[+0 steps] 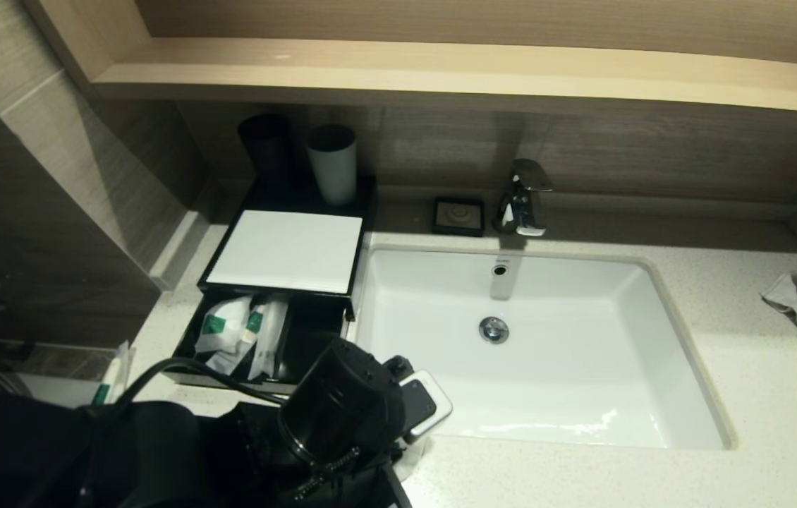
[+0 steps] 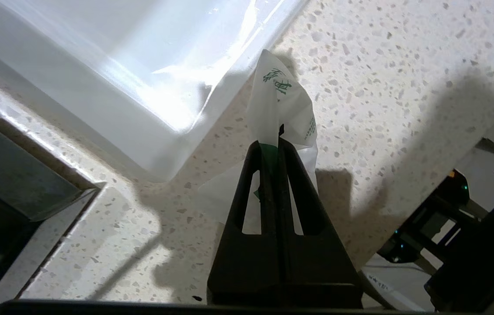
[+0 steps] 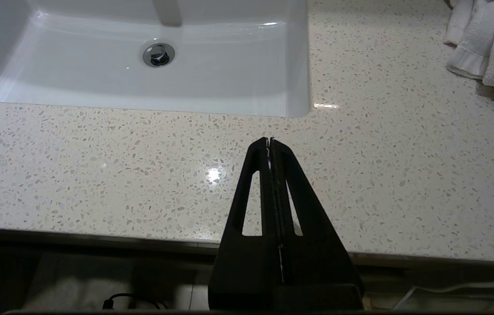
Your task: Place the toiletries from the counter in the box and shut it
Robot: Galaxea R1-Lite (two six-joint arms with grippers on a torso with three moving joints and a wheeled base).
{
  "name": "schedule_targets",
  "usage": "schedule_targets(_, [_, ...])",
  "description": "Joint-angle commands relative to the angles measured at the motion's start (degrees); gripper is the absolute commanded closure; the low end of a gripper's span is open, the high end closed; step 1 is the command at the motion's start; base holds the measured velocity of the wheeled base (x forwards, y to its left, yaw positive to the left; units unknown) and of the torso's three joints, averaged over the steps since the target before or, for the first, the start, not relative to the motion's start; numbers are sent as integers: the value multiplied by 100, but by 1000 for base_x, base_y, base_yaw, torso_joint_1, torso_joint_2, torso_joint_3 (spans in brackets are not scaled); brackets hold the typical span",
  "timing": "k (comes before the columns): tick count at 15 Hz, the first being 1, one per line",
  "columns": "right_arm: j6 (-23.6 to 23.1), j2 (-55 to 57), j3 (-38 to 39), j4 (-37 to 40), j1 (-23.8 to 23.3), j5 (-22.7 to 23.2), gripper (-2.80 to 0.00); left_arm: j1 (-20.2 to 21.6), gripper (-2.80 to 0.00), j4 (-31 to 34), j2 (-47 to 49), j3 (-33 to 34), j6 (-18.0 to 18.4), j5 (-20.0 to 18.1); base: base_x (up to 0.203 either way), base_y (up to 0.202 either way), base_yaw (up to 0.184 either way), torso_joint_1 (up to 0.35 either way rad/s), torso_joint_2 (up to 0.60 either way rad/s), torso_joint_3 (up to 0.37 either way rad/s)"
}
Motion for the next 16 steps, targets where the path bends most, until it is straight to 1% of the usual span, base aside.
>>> schedule_targets(1, [-2,0,0,2,0,0,0,190,0,-76,-47,-104,-35,7,0,0,0,0,0,0])
schedule_targets(2, [-2,0,0,2,0,0,0,265,0,-81,-104,-185,-110,7,0,0,0,0,0,0])
schedule_targets(4, [-2,0,0,2,0,0,0,387,0,-81,-190,-365,-391,21,0,0,0,0,0,0])
schedule_targets(7, [-2,0,0,2,0,0,0,684,0,-81,-235,-565,-591,22,0,0,0,0,0,0])
schedule_targets(10, [-2,0,0,2,0,0,0,905,0,-86,-353,-736,-884,24,0,0,0,0,0,0])
schedule_targets(13, [-2,0,0,2,0,0,0,1271,0,-81,-497,-808,-1045,20,0,0,0,0,0,0])
schedule_targets(16, [-2,0,0,2,0,0,0,1759,0,-81,-636,-796,-1228,18,0,0,0,0,0,0])
